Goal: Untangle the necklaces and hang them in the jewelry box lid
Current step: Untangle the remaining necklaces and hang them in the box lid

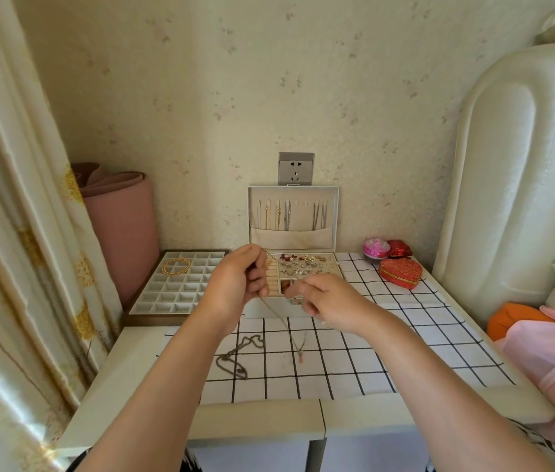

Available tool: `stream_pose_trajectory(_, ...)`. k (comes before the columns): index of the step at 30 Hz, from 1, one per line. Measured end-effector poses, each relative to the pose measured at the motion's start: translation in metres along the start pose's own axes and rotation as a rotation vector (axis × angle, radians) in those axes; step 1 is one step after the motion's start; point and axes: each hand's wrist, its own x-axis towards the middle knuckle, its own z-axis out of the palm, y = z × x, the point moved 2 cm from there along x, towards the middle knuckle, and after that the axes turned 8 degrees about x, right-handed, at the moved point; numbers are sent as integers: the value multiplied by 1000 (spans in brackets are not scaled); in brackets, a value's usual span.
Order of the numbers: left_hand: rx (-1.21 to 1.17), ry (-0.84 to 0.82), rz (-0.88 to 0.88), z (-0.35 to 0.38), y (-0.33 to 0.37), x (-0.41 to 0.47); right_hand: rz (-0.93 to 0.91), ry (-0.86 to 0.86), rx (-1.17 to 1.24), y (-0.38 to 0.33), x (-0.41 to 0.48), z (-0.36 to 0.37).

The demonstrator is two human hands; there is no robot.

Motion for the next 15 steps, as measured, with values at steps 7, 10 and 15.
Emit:
stream_pose_trajectory(7,403,-59,-14,7,2,-10,121,-124,177,-4,-5,13)
stream_pose_trajectory(10,466,-126,-4,11,3,-15,64,-158,389,-17,-8,16)
stream_pose_trajectory(15,508,-94,-69,-2,4,-13,32,-31,465,-22,-5,12)
